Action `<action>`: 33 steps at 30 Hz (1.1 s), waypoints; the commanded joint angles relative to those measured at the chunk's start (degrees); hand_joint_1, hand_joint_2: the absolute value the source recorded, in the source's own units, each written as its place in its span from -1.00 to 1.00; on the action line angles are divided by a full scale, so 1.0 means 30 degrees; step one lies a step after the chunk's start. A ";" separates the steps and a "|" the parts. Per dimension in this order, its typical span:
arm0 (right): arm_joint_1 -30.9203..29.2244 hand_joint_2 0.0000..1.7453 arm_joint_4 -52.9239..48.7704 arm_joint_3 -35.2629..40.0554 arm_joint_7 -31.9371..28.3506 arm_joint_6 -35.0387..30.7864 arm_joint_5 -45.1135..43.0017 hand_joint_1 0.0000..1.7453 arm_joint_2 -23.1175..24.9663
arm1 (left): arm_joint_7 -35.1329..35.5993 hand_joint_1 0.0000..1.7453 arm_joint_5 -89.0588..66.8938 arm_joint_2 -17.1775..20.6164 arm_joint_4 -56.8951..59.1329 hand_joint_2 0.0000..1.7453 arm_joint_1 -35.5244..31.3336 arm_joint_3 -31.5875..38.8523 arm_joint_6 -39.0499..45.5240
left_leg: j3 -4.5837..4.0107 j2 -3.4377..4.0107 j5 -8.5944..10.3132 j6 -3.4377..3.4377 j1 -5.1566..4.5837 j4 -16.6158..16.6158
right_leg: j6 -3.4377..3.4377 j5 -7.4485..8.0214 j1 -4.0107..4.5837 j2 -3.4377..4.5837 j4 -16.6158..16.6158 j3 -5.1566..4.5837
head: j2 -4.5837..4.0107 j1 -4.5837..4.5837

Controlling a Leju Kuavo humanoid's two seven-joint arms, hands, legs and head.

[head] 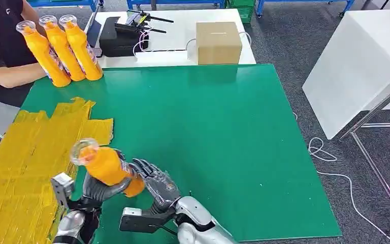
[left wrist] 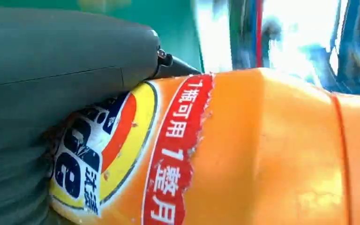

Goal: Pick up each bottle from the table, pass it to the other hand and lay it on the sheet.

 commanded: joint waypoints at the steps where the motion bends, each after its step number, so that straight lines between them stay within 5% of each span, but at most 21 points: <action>1: 0.1914 -1.00 -0.4902 -0.2182 0.0207 -0.0003 0.0054 -1.00 -0.2643 | 0.3254 1.00 -1.4224 0.0268 0.0517 1.00 -0.1655 0.1253 1.4627 | 0.0005 -0.0071 0.0007 -0.0003 0.0013 -0.0012 | 0.0014 -0.0003 0.0008 -0.0071 -0.0028 0.0037 | 0.0000 0.0000; 4: 0.2216 -1.00 -0.5905 -0.2409 -0.0192 -0.0072 -0.0437 -1.00 -0.3242 | 0.2365 1.00 -2.0026 -0.1466 -0.1304 1.00 -0.1642 0.6197 1.4627 | 0.0016 -0.0021 -0.0004 -0.0004 0.0021 -0.0009 | 0.0014 0.0005 0.0011 -0.0020 -0.0032 0.0035 | 0.0000 -0.0007; 6: 0.2328 -1.00 -0.6265 -0.2448 -0.0289 -0.0043 -0.0658 -1.00 -0.3556 | 0.3720 1.00 -2.3196 -0.1102 -0.1516 1.00 -0.1884 0.7375 1.4627 | 0.0027 -0.0042 -0.0013 -0.0006 0.0039 -0.0001 | 0.0023 0.0001 0.0028 -0.0045 -0.0042 0.0063 | 0.0000 0.0007; 9: 0.2303 -1.00 -0.6504 -0.2296 -0.0325 0.0057 -0.0966 -1.00 -0.3781 | 0.9707 1.00 -2.5944 0.1831 0.0938 1.00 -0.2071 0.4244 1.4627 | 0.0018 -0.0015 0.0003 -0.0009 0.0021 -0.0016 | 0.0008 0.0010 0.0008 -0.0018 -0.0033 0.0035 | 0.0000 0.0000; 16: 0.2238 -1.00 -0.6509 -0.2059 -0.0117 0.0120 -0.1212 -1.00 -0.3856 | 1.4193 1.00 -2.5944 0.4255 0.4224 1.00 -0.2675 0.0316 1.4627 | 0.0059 -0.0078 0.0010 -0.0023 0.0043 -0.0037 | 0.0004 -0.0006 0.0038 -0.0087 -0.0050 0.0076 | 0.0000 -0.0007; 21: 0.2214 -1.00 -0.6467 -0.2058 0.0003 0.0165 -0.1385 -1.00 -0.3844 | 1.3751 1.00 -2.5944 0.4273 0.6921 1.00 -0.3763 0.0194 1.4627 | 0.0042 -0.0091 0.0022 -0.0008 0.0043 -0.0032 | 0.0023 0.0003 0.0035 -0.0093 -0.0048 0.0079 | 0.0000 0.0000; 25: 0.1866 -1.00 -0.6255 -0.1852 -0.0016 0.0500 -0.1484 -1.00 -0.3721 | 1.3366 1.00 -2.5858 0.4621 1.4592 1.00 -0.6889 -0.0137 1.3875 | 0.0068 -0.0072 0.0024 -0.0009 0.0026 -0.0050 | 0.0014 -0.0002 0.0007 -0.0074 -0.0042 0.0087 | 0.0000 0.0000; 31: 0.1837 -1.00 -0.6244 -0.1853 -0.0003 0.0575 -0.1504 -1.00 -0.3710 | 1.2907 1.00 -2.5704 0.4588 1.5451 1.00 -0.7283 0.0073 1.3695 | 0.0065 -0.0086 0.0027 -0.0012 0.0025 -0.0046 | 0.0011 -0.0004 0.0009 -0.0089 -0.0040 0.0086 | 0.0000 0.0000; 32: 0.1778 -1.00 -0.6199 -0.1850 -0.0001 0.0674 -0.1528 -1.00 -0.3731 | 1.1708 -1.00 -2.5228 0.4574 1.5997 1.00 -0.7181 0.0243 1.3280 | 0.0045 -0.0094 0.0027 -0.0013 0.0015 -0.0035 | 0.0010 -0.0004 0.0005 -0.0095 -0.0026 0.0071 | 0.0000 0.0008; 33: 0.1780 -1.00 -0.6195 -0.1854 -0.0001 0.0676 -0.1531 -1.00 -0.3733 | 1.1680 -1.00 -2.5209 0.4570 1.5991 1.00 -0.7120 0.0256 1.3327 | 0.0071 -0.0023 0.0008 -0.0008 0.0007 -0.0040 | 0.0012 -0.0002 -0.0019 -0.0024 -0.0020 0.0072 | 0.0000 0.0000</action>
